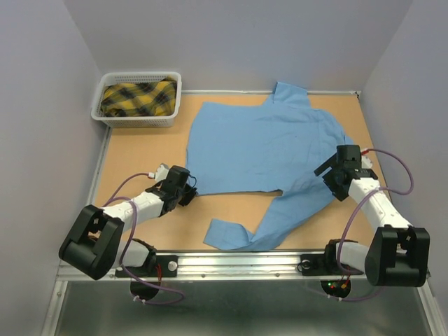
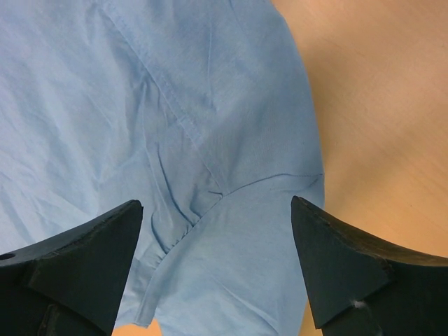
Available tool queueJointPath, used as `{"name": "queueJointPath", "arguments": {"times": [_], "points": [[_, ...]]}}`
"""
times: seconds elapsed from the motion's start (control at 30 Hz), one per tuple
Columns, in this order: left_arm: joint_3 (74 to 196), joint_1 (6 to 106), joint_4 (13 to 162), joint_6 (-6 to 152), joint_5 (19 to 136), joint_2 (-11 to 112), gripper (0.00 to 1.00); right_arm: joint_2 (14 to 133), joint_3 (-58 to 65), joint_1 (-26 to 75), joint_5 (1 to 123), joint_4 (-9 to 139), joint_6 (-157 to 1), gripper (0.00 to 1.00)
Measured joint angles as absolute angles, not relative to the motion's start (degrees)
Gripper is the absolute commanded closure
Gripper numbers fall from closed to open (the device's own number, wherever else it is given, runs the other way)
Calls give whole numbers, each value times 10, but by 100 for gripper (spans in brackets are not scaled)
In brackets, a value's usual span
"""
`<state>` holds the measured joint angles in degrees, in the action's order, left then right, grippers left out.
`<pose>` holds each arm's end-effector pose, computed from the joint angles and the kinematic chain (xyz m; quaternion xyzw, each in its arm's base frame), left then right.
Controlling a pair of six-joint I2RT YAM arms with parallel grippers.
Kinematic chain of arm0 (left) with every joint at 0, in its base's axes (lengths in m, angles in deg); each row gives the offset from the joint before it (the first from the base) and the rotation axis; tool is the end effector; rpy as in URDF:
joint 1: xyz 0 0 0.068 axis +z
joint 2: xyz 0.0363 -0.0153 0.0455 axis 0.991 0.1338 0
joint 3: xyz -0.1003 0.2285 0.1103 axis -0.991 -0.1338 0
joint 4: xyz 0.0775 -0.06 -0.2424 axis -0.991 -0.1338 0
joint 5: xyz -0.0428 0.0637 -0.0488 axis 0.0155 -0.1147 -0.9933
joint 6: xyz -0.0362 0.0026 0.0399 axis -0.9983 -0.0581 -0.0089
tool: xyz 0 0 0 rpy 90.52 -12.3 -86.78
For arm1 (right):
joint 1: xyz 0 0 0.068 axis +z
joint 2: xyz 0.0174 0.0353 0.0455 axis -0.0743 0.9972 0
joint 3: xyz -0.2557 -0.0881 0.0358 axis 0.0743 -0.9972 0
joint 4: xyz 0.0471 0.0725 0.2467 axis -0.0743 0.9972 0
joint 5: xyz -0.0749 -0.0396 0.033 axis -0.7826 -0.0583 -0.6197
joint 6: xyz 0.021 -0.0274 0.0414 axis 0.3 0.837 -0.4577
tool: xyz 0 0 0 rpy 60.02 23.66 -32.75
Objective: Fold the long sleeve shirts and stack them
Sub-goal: Fold the shirt
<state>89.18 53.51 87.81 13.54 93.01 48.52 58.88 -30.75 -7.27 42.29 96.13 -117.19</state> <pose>0.2057 -0.1078 0.1507 -0.3533 0.8515 -0.2539 0.2926 0.2203 -0.0191 0.2134 0.4240 0.8559 0.0089 0.2960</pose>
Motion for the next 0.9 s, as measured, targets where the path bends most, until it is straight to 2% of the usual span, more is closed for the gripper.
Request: {"name": "queueJointPath", "arguments": {"times": [0.13,0.23,0.4,0.63,0.73,0.77,0.83,0.87,0.9], "points": [[892,535,877,138,933,485,93,597,-324,-84,428,955,-1185,12],[892,535,876,143,934,485,94,598,-342,-112,433,954,-1189,15],[893,535,871,158,942,476,94,612,-370,-165,442,949,-1188,25],[898,535,856,175,953,465,94,623,-388,-167,475,910,-1189,37],[898,535,852,179,957,459,94,623,-394,-167,477,892,-1192,48],[898,535,851,179,958,458,94,623,-396,-167,477,887,-1193,59],[898,535,849,182,960,458,94,624,-402,-167,477,877,-1196,71],[898,535,847,183,961,458,94,624,-403,-167,477,875,-1197,83],[898,535,845,185,963,458,95,624,-404,-167,478,875,-1199,89]]}}
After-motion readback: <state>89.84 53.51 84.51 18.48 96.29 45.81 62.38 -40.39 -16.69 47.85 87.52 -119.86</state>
